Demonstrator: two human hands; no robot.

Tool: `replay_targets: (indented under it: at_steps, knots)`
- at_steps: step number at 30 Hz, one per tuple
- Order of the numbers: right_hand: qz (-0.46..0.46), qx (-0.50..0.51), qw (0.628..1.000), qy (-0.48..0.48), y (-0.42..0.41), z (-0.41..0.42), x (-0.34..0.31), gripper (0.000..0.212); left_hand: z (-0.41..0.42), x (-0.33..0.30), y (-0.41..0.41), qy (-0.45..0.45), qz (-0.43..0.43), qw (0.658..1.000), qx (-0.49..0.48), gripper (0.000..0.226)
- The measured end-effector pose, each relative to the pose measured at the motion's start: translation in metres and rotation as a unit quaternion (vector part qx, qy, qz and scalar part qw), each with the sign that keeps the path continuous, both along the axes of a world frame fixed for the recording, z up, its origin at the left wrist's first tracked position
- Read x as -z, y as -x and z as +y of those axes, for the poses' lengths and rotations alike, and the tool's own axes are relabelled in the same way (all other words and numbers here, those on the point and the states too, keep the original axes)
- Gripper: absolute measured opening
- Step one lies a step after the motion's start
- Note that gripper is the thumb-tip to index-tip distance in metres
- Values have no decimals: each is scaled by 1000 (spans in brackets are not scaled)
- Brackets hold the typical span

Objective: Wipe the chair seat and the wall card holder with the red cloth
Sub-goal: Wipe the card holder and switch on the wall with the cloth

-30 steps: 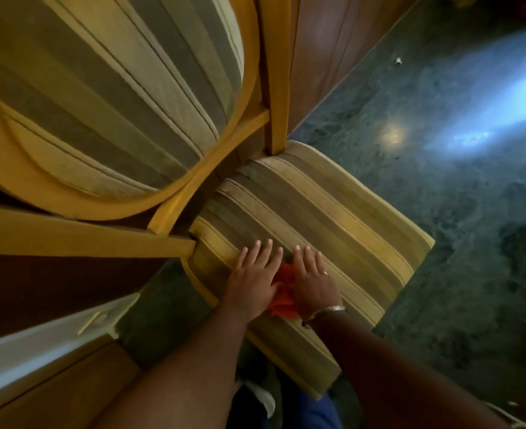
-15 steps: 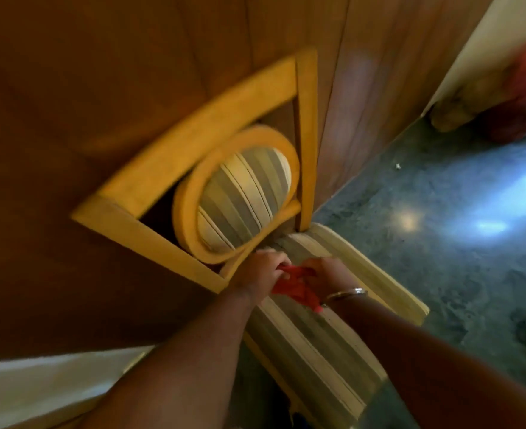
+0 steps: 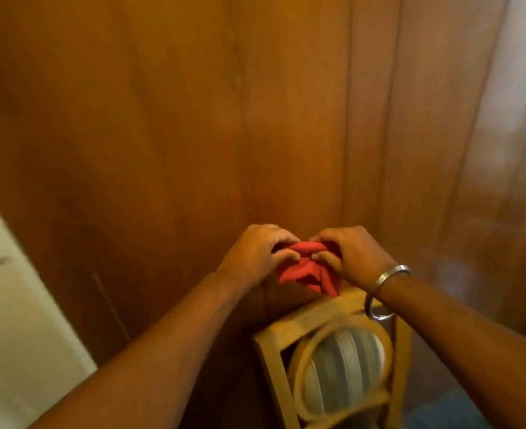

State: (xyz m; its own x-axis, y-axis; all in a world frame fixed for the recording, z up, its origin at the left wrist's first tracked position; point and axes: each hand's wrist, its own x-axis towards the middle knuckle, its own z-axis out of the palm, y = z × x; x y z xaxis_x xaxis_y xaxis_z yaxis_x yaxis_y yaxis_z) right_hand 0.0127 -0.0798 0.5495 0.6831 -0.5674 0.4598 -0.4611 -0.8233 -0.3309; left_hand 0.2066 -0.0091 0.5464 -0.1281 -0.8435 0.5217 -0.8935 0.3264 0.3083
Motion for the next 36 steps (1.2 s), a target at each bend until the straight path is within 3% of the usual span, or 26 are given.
replay_targets:
  at_steps: [4, 7, 13, 18, 21, 26, 28, 31, 33, 36]
  knots:
    - [-38, -111, 992, 39, -80, 31, -68, 20, 73, -67, -69, 78, -28, 994, -74, 29]
    - [-59, -189, 978, 61, -144, 64, -104, 19, 136, -100, -115, 114, -3, 984, -138, 30]
    - [-67, -318, 942, 88, -261, 158, -136, 21, 258, -119, -192, 221, 171, 930, -237, 25]
    - [-52, -340, 931, 125, -325, 215, -155, 27, 311, -123, -242, 313, 308, 870, -223, 29]
    - [-50, -333, 931, 139, -342, 225, -162, 32, 312, -127, -265, 329, 333, 859, -206, 32]
    - [-4, -284, 921, 266, -361, 221, -168, 55, 288, -133, -299, 377, 301, 845, -232, 29]
    - [29, -241, 899, 366, -360, 215, -169, 77, 277, -133, -300, 391, 252, 845, -264, 27]
    - [30, -200, 865, 459, -368, 205, -170, 93, 264, -124, -309, 437, 160, 837, -289, 31]
    - [22, -201, 822, 532, -371, 202, -168, 88, 260, -109, -324, 465, 97, 825, -307, 37]
    - [0, -227, 760, 609, -372, 203, -162, 66, 256, -79, -351, 455, 9, 817, -355, 45]
